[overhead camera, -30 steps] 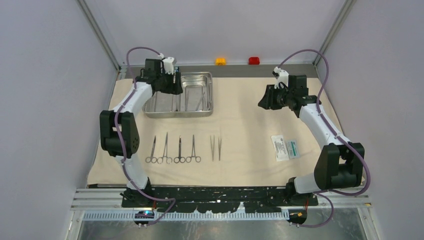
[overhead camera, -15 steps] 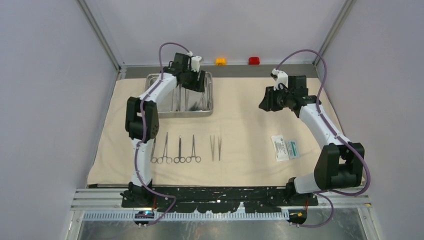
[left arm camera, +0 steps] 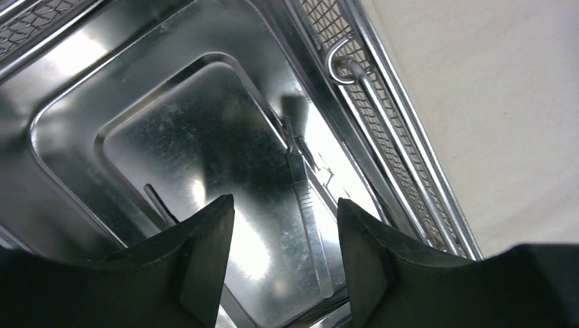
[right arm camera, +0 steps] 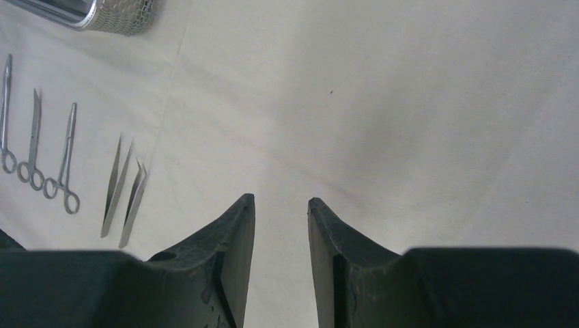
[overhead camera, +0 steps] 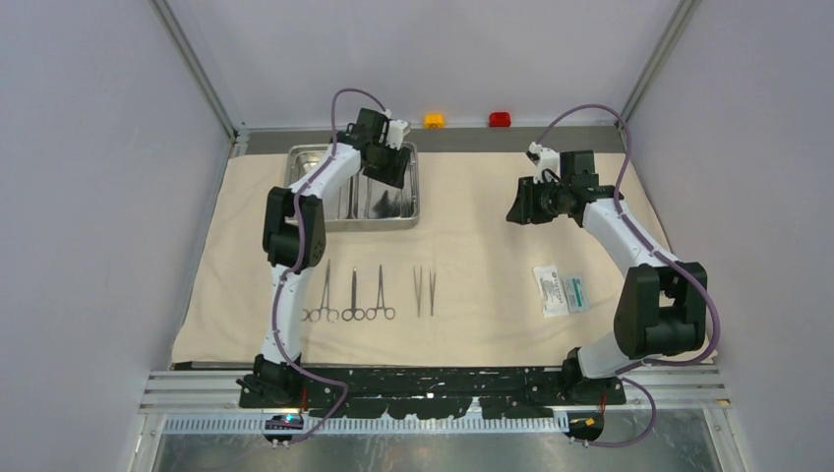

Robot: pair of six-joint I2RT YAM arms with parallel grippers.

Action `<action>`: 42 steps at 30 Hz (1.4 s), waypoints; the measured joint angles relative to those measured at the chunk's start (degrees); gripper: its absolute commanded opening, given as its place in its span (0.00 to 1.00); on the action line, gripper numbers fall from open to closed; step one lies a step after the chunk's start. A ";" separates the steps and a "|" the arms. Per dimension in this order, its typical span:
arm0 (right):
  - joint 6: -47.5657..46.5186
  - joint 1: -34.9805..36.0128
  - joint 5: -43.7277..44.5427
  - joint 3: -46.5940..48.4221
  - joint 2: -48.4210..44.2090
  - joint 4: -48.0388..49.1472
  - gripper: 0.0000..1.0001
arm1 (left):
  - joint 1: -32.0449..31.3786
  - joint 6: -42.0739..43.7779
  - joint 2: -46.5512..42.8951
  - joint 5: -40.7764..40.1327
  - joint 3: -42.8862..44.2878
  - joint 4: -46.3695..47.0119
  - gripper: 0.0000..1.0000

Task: Open and lay out the surgical kit
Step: Pick up the medical item from the container.

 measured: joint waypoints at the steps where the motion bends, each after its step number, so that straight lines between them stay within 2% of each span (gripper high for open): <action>1: 0.00 0.00 -0.15 0.00 0.15 -0.11 0.39 | 0.00 0.15 0.00 -0.50 -0.13 0.02 0.57; 12: 0.00 0.00 -1.18 0.07 0.92 -0.24 0.39 | 0.37 2.78 -2.05 -7.93 -3.69 0.17 0.55; 21: -0.15 -0.46 -1.20 0.24 2.64 -0.44 0.39 | 1.90 2.51 -2.16 -8.72 -3.43 -0.61 0.56; 30: -4.07 -0.98 -3.39 2.23 2.64 -4.98 0.39 | 2.25 4.52 -3.08 -3.67 -2.95 -5.86 0.62; 42: -6.71 -1.01 -4.46 3.08 2.64 -6.86 0.39 | 2.10 16.24 -6.05 0.44 -3.74 -16.22 0.64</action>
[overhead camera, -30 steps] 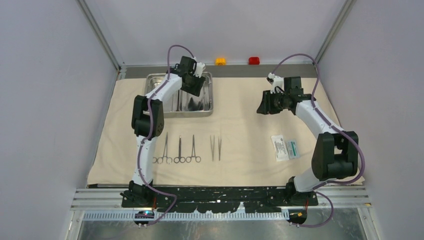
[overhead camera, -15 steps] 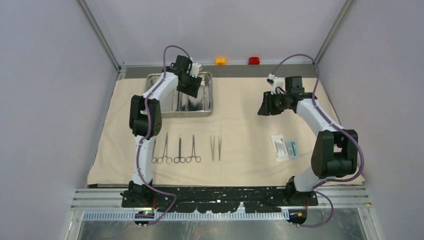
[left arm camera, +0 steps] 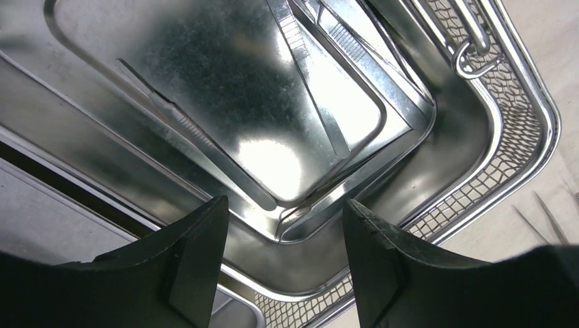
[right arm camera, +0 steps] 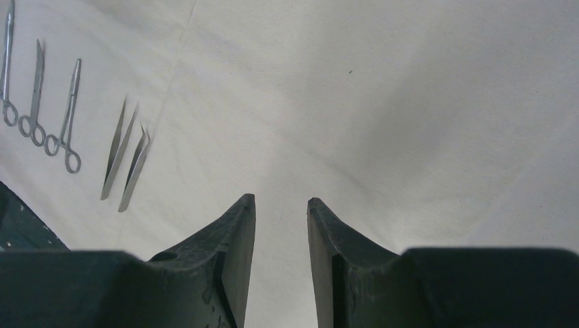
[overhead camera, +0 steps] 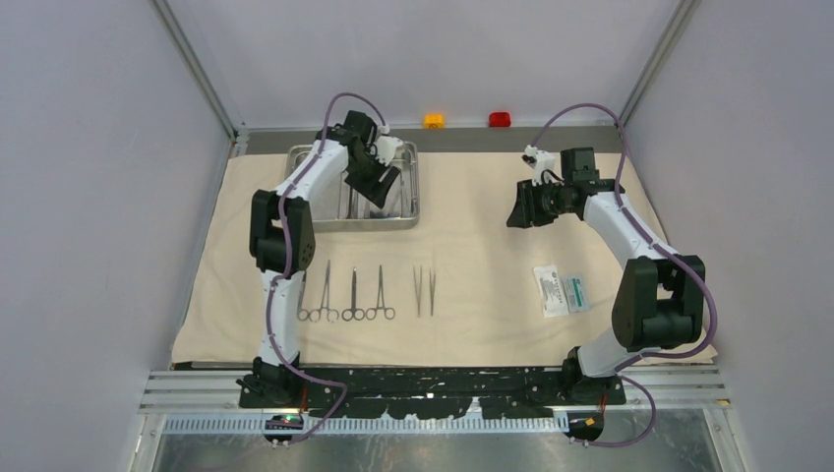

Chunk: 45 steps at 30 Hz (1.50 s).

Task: Open and lay out the surgical kit
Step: Pick up the medical item from the container.

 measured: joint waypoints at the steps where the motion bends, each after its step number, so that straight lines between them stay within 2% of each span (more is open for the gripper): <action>1: -0.13 0.00 -0.17 0.00 0.00 0.00 0.39 | -0.09 0.94 0.00 0.00 0.00 -0.39 0.64; 13: -0.55 -0.09 -1.07 0.00 0.81 -0.02 0.39 | -2.01 8.59 2.89 0.22 1.60 -4.57 0.64; 28: -0.55 -0.09 -2.51 0.00 2.38 -0.24 0.39 | -2.86 11.65 6.73 -1.25 4.00 -4.61 0.63; 45: -0.50 -0.09 -2.73 0.00 4.17 -0.42 0.39 | -3.34 9.94 7.85 -6.88 5.01 4.87 0.38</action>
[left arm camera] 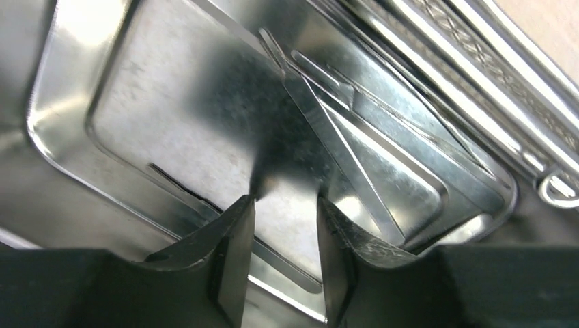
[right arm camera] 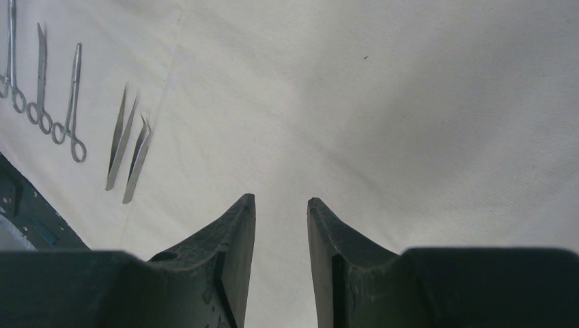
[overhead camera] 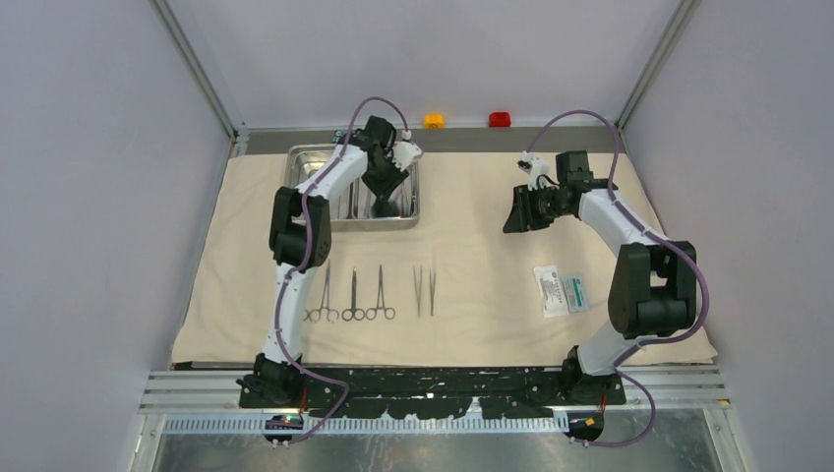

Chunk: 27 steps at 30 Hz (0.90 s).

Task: Open and lay out the surgical kit
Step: Pick up the medical item from the container.

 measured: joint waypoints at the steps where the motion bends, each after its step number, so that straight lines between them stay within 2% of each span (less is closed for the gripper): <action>1: 0.00 0.00 0.00 0.00 0.07 0.00 0.39 | 0.00 -0.26 0.44 -0.04 0.66 0.28 0.37; 7: 0.00 0.00 -0.04 0.02 0.31 -0.02 0.39 | 0.02 -3.52 2.14 -0.72 4.57 2.14 0.31; 14: 0.02 0.00 -0.22 0.02 0.31 0.00 0.39 | 1.09 -10.95 2.12 -0.79 8.92 3.72 0.41; 20: 0.22 0.00 -0.50 0.02 0.35 -0.02 0.39 | 3.13 -16.15 2.14 -1.57 12.87 3.13 0.41; 27: 0.28 0.00 -0.63 0.02 0.35 0.00 0.40 | 4.13 -20.22 3.76 -2.86 13.40 2.40 0.41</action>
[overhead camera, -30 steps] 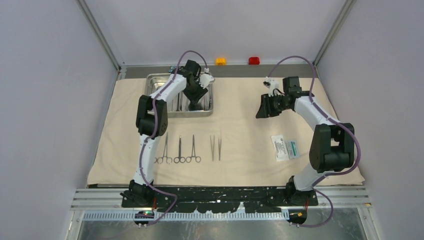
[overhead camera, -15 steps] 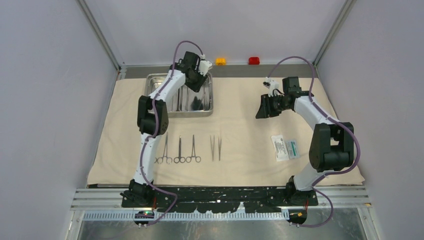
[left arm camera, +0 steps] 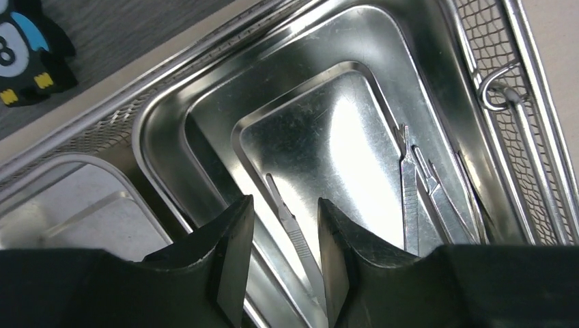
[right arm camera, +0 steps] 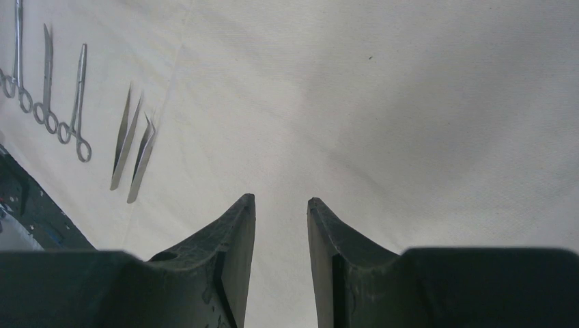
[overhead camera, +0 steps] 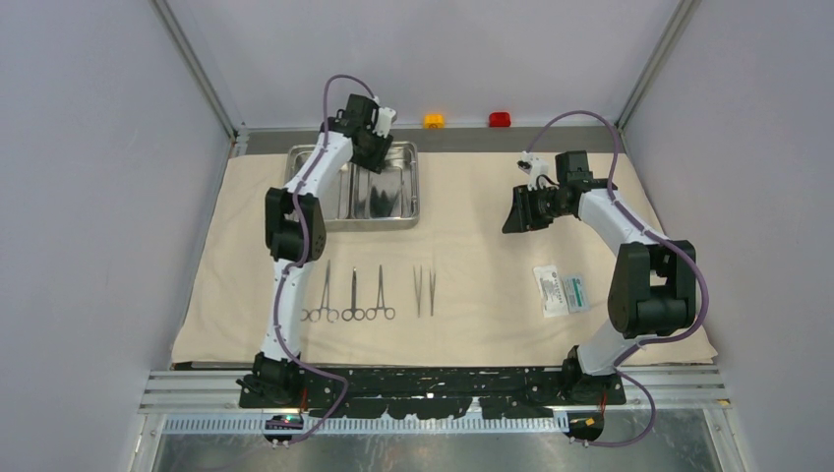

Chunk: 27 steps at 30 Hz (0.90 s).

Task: Open and lay out the surgical kit
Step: Pick up the medical item from the container.

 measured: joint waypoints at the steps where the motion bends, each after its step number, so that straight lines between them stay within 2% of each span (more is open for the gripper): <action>1: 0.04 0.00 0.00 0.00 0.00 0.00 0.40 | 0.00 -0.52 0.39 0.00 0.00 -0.28 0.41; 11: 0.26 0.00 -0.22 0.02 1.42 0.00 0.40 | 0.00 -3.87 0.94 2.91 -6.36 1.05 0.44; 20: 0.57 0.00 -0.28 0.04 1.92 0.00 0.39 | -0.26 -9.70 -0.52 9.99 -7.45 2.84 0.49; 27: 0.57 0.00 -0.46 0.04 1.97 0.00 0.39 | -2.75 -9.20 -0.52 8.04 -9.05 3.63 0.53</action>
